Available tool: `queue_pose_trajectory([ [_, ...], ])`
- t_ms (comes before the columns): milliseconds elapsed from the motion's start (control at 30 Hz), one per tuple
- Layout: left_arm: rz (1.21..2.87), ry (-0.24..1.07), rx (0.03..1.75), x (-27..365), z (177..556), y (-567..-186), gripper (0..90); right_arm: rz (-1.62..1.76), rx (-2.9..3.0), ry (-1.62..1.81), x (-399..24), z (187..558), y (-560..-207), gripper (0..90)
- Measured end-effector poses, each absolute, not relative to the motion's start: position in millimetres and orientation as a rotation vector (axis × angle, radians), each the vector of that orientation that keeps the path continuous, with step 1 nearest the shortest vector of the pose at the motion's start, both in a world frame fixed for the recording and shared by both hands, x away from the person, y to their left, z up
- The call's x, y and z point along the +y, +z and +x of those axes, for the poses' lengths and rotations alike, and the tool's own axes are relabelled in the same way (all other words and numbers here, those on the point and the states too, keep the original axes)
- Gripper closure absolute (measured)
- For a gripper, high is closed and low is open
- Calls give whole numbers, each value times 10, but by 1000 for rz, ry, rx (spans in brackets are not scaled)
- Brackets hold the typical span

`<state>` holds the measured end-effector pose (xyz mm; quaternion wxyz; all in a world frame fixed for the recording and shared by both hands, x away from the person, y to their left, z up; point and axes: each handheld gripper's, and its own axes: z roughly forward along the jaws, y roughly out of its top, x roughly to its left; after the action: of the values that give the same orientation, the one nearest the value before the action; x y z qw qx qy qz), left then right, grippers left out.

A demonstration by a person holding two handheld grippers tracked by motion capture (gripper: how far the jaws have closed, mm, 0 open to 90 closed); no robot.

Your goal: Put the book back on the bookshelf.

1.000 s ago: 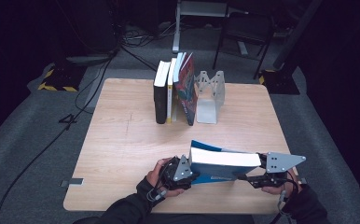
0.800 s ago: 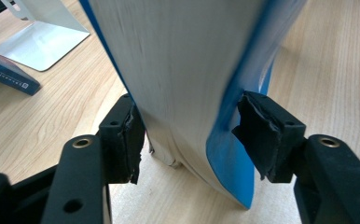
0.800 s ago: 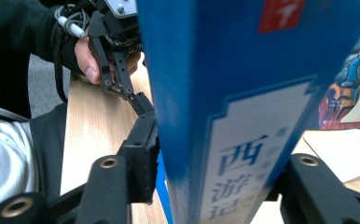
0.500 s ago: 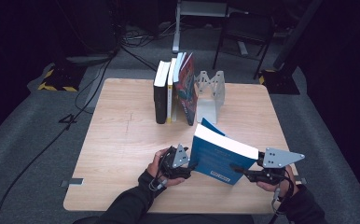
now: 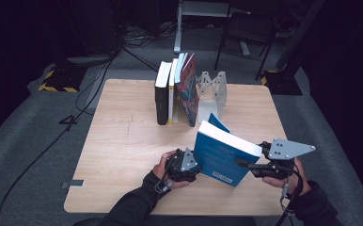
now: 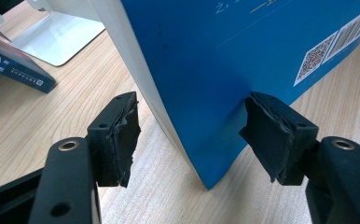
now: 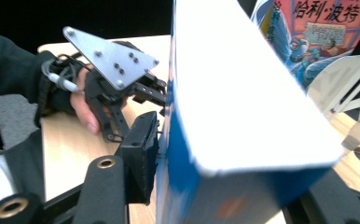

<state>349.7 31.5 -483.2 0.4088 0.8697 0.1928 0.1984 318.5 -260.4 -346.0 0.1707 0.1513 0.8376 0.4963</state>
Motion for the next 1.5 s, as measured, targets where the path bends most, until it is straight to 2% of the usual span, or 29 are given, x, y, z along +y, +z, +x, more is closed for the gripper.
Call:
queue_pose_trajectory([
  [133,2187,482,495,302,3502,-4842,339,425,2452,1356,-2531,3229,-3362,551],
  [400,2185,461,500,296,3524,-4857,315,473,2565,1294,-2392,3323,-3239,517],
  [600,2199,416,509,313,3521,-4854,324,498,2652,1129,-2271,3385,-3178,576],
  [833,2268,273,504,601,3433,-4802,257,544,2631,1121,-2281,3389,-3178,586],
  [1200,2334,300,607,1170,3182,-4899,236,568,2621,1107,-2266,3357,-3174,595],
  [1267,2332,295,647,1233,3173,-4915,247,566,2617,1106,-2261,3338,-3174,597],
  [1300,2332,295,647,1233,3173,-4915,285,566,2617,1106,-2261,3338,-3174,597],
  [1500,2338,277,691,1298,3187,-4982,255,569,2598,1107,-2312,3279,-3175,600],
])
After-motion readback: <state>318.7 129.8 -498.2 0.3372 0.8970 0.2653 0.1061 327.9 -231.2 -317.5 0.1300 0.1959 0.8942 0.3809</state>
